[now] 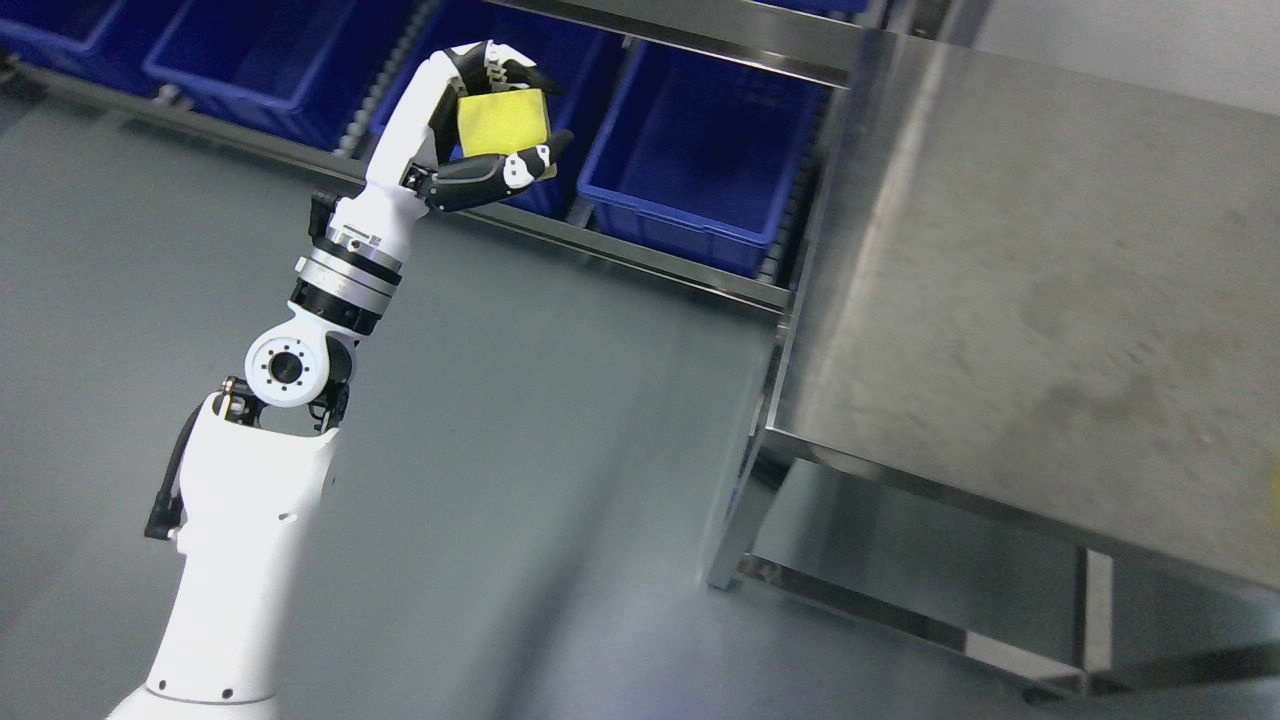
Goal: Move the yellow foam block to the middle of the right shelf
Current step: 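Carry the cube in the raised left hand while turning toward the blue bins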
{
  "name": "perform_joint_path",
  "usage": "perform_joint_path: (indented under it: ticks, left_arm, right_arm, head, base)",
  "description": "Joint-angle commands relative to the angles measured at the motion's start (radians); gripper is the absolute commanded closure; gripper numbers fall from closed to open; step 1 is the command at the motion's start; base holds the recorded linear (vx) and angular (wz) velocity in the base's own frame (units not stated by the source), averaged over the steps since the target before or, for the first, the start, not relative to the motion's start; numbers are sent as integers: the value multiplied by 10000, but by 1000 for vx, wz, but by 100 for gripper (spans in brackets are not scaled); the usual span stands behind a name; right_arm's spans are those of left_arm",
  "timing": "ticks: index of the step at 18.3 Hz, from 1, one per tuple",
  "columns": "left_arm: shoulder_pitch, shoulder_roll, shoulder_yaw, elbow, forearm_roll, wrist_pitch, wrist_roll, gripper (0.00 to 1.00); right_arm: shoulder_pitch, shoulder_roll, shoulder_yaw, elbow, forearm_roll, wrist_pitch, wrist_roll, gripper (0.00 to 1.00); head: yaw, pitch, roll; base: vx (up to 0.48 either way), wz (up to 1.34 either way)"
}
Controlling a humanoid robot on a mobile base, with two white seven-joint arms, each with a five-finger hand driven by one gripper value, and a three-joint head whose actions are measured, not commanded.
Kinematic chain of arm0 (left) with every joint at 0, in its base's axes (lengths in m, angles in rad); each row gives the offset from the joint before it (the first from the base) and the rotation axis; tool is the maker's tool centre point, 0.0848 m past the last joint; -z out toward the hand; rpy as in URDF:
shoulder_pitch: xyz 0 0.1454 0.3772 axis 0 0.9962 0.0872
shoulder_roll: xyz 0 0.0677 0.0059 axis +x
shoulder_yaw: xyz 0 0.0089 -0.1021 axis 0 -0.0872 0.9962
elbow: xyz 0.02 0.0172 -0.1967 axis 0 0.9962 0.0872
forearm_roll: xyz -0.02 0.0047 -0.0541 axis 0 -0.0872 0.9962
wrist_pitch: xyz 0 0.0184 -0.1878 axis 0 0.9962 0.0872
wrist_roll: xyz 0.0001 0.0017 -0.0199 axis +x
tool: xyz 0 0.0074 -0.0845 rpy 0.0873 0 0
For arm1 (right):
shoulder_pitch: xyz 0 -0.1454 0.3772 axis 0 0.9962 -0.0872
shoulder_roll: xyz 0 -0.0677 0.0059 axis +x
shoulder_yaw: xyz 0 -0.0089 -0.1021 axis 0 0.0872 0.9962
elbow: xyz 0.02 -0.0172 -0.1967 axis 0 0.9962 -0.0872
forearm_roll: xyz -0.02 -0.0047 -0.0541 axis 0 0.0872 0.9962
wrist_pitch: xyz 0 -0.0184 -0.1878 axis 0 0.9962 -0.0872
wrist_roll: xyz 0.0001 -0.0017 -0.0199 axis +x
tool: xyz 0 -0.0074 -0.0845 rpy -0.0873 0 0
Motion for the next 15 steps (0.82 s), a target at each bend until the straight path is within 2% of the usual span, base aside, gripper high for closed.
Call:
perform_joint_path:
  ticks: [1,9,15]
  left_arm:
    - [936,-160,1152,-419,643,-714,316,100]
    - [1167,-192,1152,-389,643,-808,316,100]
    - [1121,-344,1336,-281,689,-884,422,100]
  right_arm:
    - [16,-174,0,-175,31,3,-2,0]
    - [16,-174,0,-175,31,3,-2,0]
    - [16,-174,0,-175,31,3,-2,0]
  head:
    - [0,0,0]
    - [0,0,0]
    - [0,-1,0]
  base:
    - [55,1064]
    - [58,1076]
    - [68,515]
